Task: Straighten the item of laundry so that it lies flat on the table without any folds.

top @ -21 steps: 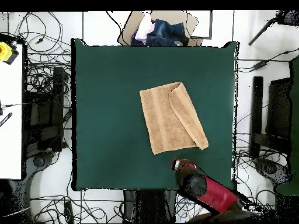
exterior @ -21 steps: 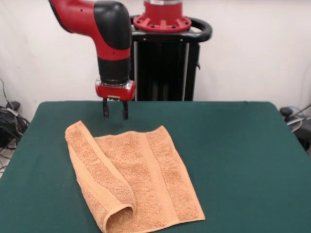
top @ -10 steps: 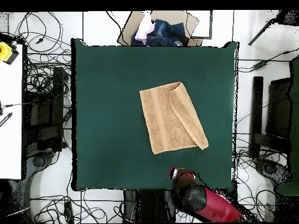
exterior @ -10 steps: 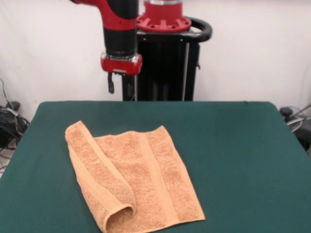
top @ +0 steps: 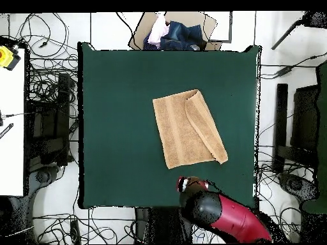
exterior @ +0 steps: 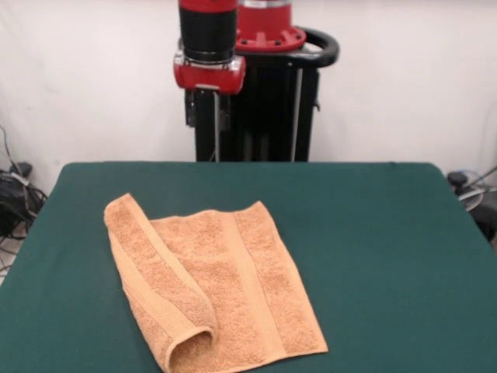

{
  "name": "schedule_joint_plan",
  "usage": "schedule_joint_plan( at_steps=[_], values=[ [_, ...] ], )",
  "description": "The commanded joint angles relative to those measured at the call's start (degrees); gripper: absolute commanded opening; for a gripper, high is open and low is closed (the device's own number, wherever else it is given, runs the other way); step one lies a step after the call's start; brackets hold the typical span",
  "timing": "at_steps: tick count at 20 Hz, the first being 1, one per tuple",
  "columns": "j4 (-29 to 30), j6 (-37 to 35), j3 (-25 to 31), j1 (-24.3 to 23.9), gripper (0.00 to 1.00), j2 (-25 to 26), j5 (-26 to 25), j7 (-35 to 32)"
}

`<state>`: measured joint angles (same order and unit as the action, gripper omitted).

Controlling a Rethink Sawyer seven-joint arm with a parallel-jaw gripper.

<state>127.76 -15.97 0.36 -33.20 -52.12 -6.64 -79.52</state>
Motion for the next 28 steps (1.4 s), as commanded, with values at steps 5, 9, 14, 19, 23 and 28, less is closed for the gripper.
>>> schedule_joint_plan(
  at_steps=[5, 9, 14, 19, 23, 28],
  values=[
    [-19.8, -9.1, 6.7, 2.9, 1.0, 6.8, 4.3, -7.2],
    [-25.8, -9.9, 7.3, 4.5, 1.0, 12.0, 5.5, -8.4],
    [-31.6, -10.3, 6.5, 7.2, 1.0, 16.4, 6.6, -9.5],
    [-40.3, -13.5, 4.8, 11.2, 1.0, 21.4, 8.2, -10.9],
    [-45.9, -14.5, 3.2, 14.0, 1.0, 25.7, 9.5, -12.2],
    [-50.2, -13.8, 0.9, 17.1, 1.0, 29.4, 11.3, -14.7]
  ],
)
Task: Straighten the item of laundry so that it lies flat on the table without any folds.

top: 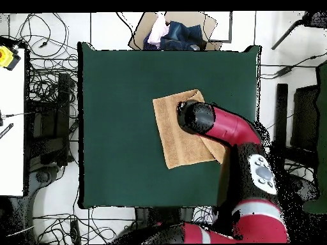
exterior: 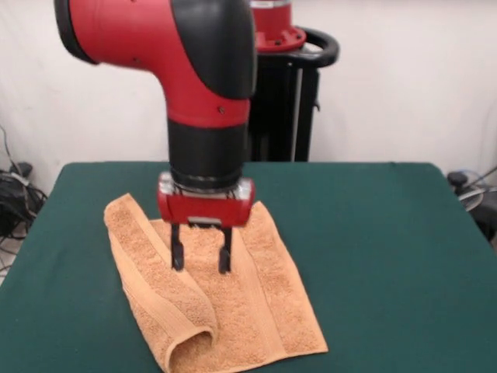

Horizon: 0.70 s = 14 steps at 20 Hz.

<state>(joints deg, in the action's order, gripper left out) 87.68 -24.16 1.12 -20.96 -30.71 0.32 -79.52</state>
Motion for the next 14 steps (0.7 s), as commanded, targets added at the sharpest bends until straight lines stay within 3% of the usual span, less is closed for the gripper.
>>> schedule_joint_plan(
  at_steps=[1, 5, 14],
  values=[
    [-10.7, -5.5, -0.3, 5.5, 1.0, 8.3, 4.6, -15.1],
    [-10.3, -2.8, -0.9, 6.0, 1.0, 9.6, 5.6, -15.2],
    [-6.9, 3.5, 2.3, 1.6, 1.0, 11.6, 4.7, -11.7]
  ],
)
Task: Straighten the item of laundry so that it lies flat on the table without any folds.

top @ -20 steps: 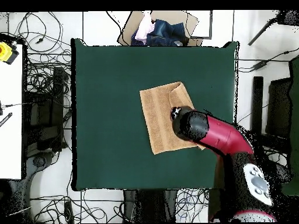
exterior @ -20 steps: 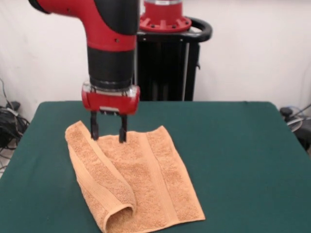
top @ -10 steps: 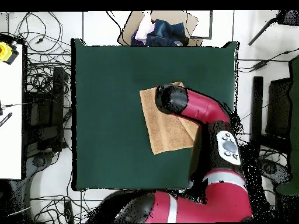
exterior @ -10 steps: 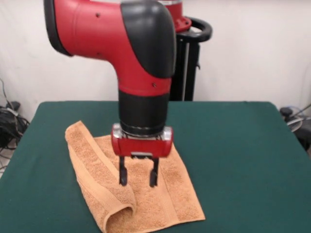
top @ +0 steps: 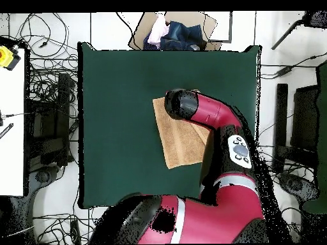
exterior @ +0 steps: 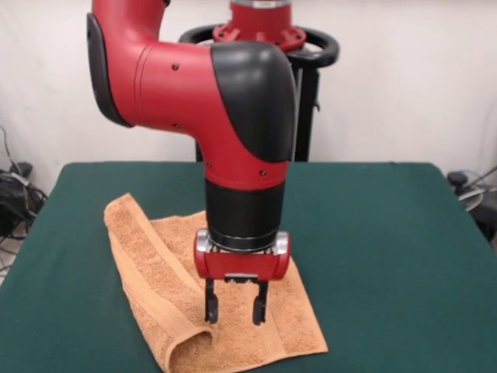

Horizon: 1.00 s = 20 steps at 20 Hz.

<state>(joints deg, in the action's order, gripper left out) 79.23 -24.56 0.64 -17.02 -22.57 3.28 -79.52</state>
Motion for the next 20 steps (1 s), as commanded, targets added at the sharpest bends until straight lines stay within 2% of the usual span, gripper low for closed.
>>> schedule_joint_plan(
  at_steps=[1, 8, 20],
  values=[
    [1.7, 4.3, 3.2, -2.8, 1.0, 3.6, 1.6, -11.5],
    [2.4, 5.8, 3.6, -3.3, 1.0, 4.1, 1.1, -11.5],
    [2.5, 14.1, 4.1, -3.4, 1.0, 8.3, 0.5, -12.3]
  ],
)
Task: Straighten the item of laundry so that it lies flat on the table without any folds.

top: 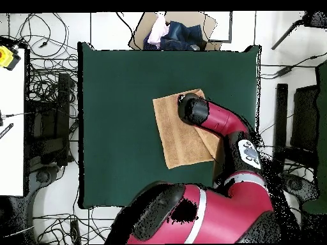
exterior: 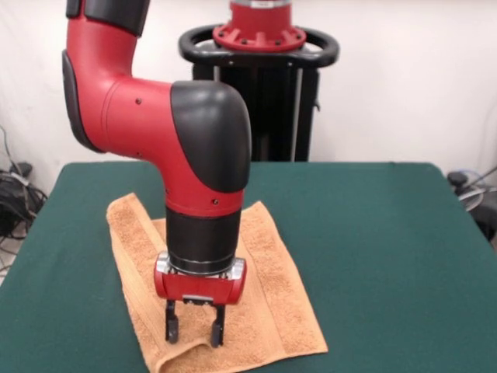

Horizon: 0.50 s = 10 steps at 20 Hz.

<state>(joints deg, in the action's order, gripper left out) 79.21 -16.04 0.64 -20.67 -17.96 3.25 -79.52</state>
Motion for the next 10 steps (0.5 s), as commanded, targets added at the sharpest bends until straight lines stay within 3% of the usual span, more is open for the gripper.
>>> schedule_joint_plan(
  at_steps=[1, 10],
  values=[
    [2.8, 6.5, 4.2, 0.1, 1.0, 4.0, 0.4, -12.4],
    [2.8, 10.4, 4.9, -1.2, 1.0, 6.0, -0.4, -11.1]
  ],
)
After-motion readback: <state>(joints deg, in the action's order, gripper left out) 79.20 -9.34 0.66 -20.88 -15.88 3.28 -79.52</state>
